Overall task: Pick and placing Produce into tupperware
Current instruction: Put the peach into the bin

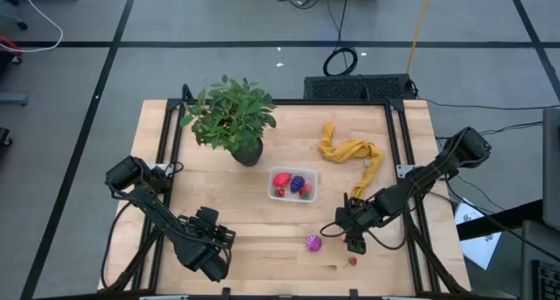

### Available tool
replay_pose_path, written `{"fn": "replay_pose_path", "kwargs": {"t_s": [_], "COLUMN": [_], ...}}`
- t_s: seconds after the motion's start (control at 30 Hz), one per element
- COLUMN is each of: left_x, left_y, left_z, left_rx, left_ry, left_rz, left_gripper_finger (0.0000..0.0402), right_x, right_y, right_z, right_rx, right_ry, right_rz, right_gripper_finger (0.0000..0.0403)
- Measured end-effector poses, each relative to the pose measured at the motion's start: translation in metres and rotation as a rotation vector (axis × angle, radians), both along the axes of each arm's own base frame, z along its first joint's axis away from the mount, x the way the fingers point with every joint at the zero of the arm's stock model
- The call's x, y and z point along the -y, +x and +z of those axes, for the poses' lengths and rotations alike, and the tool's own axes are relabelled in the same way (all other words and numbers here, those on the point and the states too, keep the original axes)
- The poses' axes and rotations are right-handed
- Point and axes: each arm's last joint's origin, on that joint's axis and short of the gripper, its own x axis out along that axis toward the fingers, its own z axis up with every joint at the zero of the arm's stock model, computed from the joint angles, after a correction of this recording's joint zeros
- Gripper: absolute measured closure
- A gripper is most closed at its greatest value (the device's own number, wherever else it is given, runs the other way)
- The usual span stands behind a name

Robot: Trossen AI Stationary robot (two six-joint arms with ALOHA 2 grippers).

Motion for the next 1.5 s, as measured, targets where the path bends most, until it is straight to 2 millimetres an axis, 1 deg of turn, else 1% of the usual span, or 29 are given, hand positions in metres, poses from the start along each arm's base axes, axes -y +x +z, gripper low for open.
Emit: {"fn": "replay_pose_path", "kwargs": {"t_s": [0.23,0.53,0.67,0.9,1.17,1.5], "left_x": [0.0,0.0,0.0,0.0,0.0,0.0], "left_y": [0.0,0.0,0.0,0.0,0.0,0.0], "left_z": [0.0,0.0,0.0,0.0,0.0,0.0], "left_rx": [-0.006,-0.009,-0.009,-0.009,-0.009,-0.009], "left_ry": [-0.001,-0.001,-0.001,-0.001,-0.001,-0.001], "left_rz": [-0.014,-0.02,-0.02,-0.02,-0.02,-0.02], "left_gripper_finger": [0.0144,0.0144,0.0144,0.0144,0.0144,0.0144], "right_x": [-0.002,-0.002,0.0,0.001,0.009,0.026], "right_y": [0.004,0.005,0.003,0.001,0.003,0.009], "right_z": [-0.018,-0.022,-0.026,-0.03,-0.022,-0.001], "right_rx": [-0.046,-0.039,-0.042,-0.04,-0.02,0.093], "right_ry": [-0.048,-0.074,-0.079,-0.087,-0.065,-0.045], "right_rz": [0.038,0.038,0.032,0.026,0.03,0.03], "right_gripper_finger": [0.0119,0.0123,0.014,0.0191,0.0244,0.028]}}
